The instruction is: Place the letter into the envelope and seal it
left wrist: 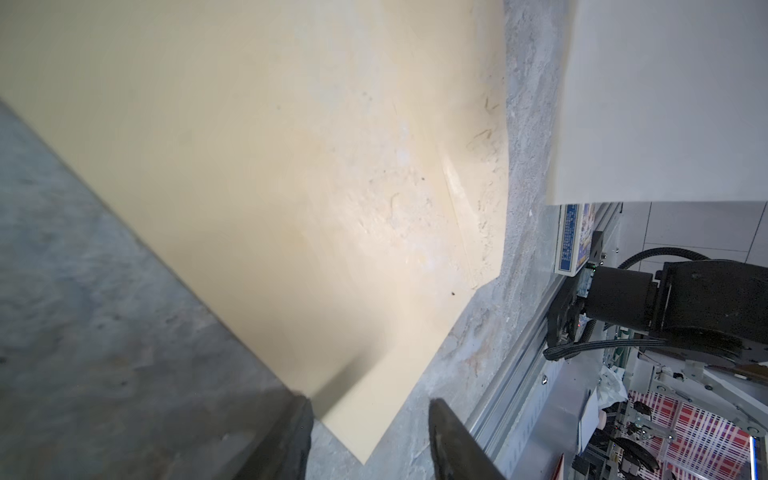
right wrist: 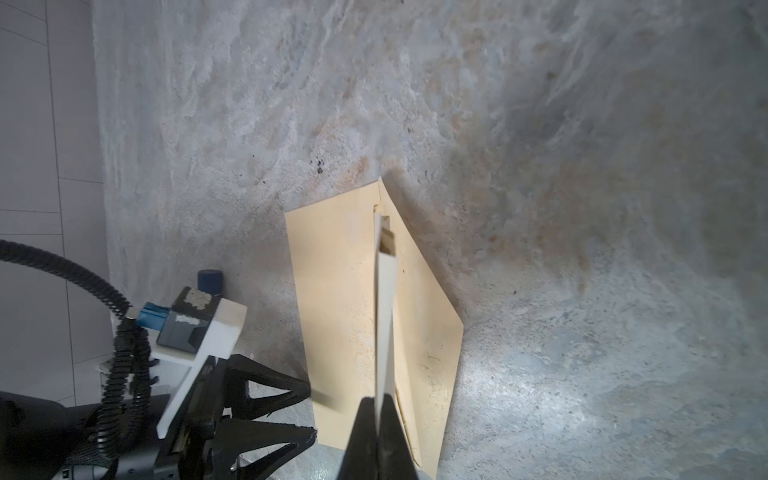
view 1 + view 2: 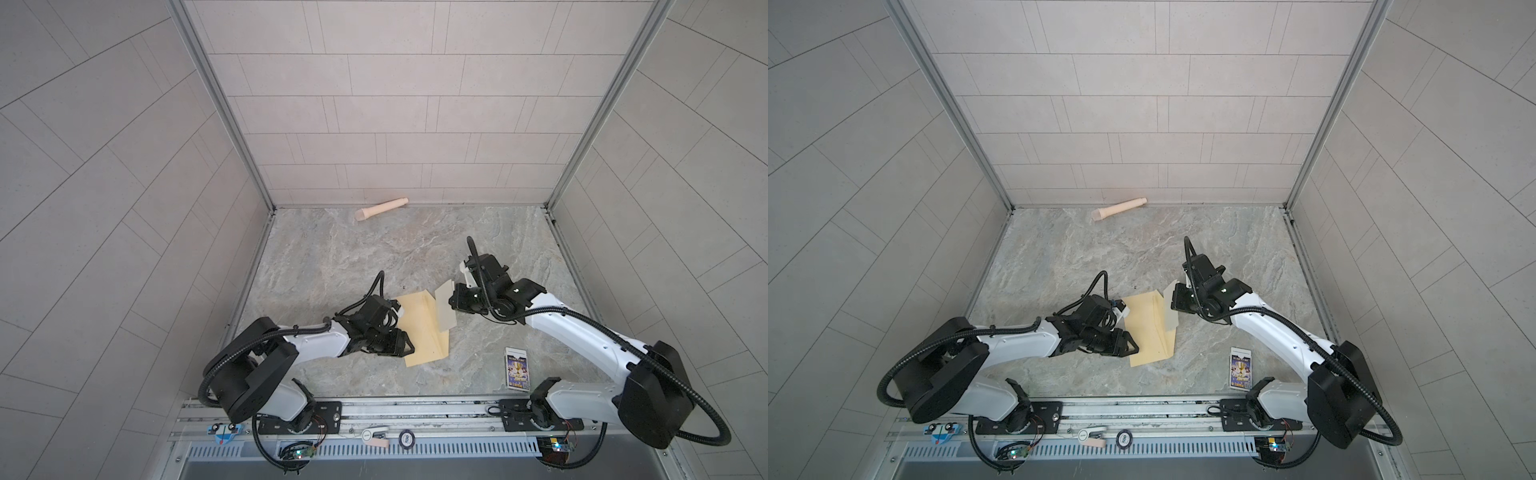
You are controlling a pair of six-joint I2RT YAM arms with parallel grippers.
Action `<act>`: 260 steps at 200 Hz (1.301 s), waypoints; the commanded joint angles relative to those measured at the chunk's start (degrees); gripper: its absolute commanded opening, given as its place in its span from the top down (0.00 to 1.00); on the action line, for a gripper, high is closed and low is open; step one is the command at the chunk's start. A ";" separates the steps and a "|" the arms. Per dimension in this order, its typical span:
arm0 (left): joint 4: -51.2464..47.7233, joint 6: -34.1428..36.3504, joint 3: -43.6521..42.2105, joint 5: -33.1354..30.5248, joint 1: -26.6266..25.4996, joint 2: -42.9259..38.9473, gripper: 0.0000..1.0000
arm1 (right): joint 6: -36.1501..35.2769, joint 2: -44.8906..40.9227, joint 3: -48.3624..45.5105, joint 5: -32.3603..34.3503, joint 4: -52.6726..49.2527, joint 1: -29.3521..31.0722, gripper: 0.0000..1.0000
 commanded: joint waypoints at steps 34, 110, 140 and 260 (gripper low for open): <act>-5.43 -0.61 -2.09 -2.77 -0.42 -0.49 0.46 | -2.86 -2.87 -3.99 -0.56 -0.08 0.80 1.00; -10.26 1.33 -0.28 -6.19 0.44 -4.06 0.37 | -1.14 -0.59 -6.88 -0.50 6.91 3.86 1.00; -8.33 0.80 -0.43 -5.80 0.81 -2.89 0.37 | -1.42 -0.82 -6.77 0.63 6.57 4.60 1.00; -5.58 0.80 0.11 -3.76 0.83 1.14 0.38 | -1.86 4.39 -9.19 0.55 10.46 4.37 1.00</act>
